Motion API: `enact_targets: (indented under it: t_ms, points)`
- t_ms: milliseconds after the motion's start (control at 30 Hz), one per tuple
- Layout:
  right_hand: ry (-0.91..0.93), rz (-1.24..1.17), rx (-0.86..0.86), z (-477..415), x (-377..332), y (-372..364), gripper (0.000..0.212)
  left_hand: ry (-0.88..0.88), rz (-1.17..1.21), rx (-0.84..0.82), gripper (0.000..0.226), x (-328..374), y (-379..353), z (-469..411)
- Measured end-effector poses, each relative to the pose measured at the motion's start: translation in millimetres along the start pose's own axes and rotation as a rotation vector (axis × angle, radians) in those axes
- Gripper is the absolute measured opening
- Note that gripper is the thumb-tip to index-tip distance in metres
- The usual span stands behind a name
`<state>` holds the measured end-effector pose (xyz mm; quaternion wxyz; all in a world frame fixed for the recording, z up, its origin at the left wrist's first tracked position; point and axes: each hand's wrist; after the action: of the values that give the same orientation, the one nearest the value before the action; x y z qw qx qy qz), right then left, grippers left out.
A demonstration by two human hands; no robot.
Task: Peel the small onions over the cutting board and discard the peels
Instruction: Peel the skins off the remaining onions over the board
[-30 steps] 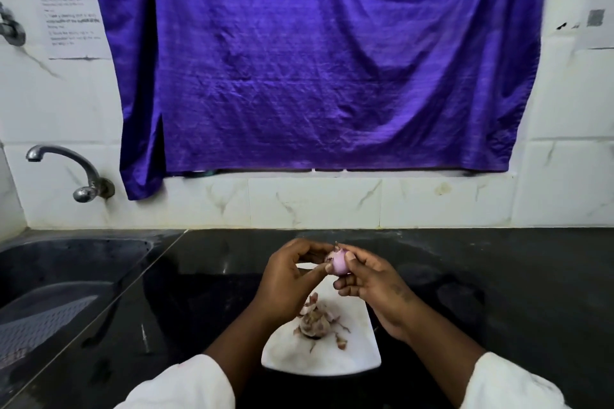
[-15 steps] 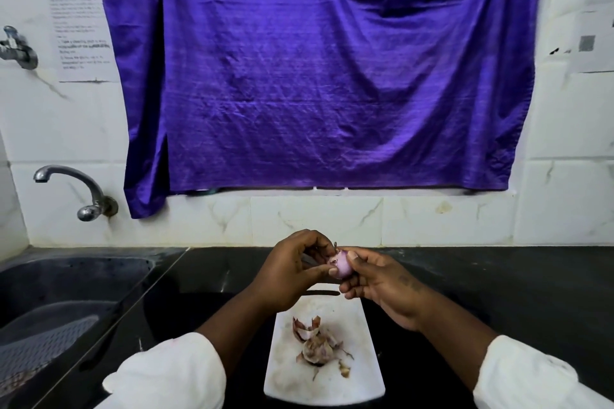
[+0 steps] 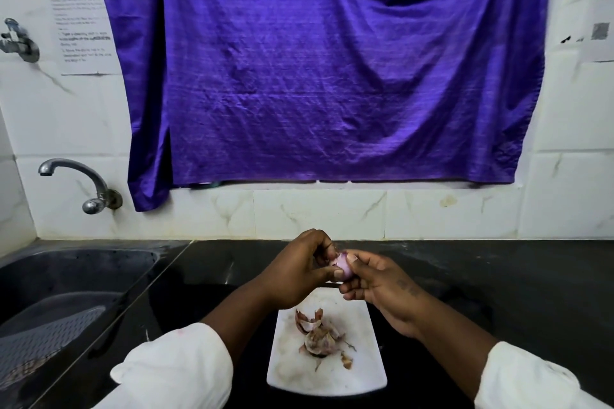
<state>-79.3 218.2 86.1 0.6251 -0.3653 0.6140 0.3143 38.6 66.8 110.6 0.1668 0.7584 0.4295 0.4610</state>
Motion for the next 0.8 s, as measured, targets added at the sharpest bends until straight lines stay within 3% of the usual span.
enact_targets:
  t_ms: [100,200,333,533,667,800]
  points:
    - [-0.015,-0.145,0.045,1,4,1,0.029,-0.024,-0.098,-0.011,0.02,-1,-9,4]
    - [-0.004,-0.154,0.062,1,4,2,0.03,-0.062,-0.108,0.143,0.017,-2,-23,12]
    - [-0.019,-0.129,0.084,1,7,-1,0.029,-0.17,-0.091,0.245,0.047,-4,-37,21]
    - [-0.02,-0.132,0.108,0,9,-8,0.03,-0.239,-0.167,0.449,0.028,-3,-49,28]
    - [-0.014,-0.074,0.105,1,9,-10,0.026,-0.194,-0.144,0.413,0.028,-5,-46,28]
    - [-0.01,0.045,0.082,4,10,-7,0.025,-0.112,-0.176,0.263,0.029,-10,-34,24]
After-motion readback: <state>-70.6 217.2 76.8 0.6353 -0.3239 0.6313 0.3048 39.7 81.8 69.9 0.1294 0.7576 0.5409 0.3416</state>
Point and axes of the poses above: each hand's wrist, its own z-axis away from the middle knuckle, its own y-axis out of the back of the hand, x = y × z, and after that the axes turned 7 degrees about -y, right-handed
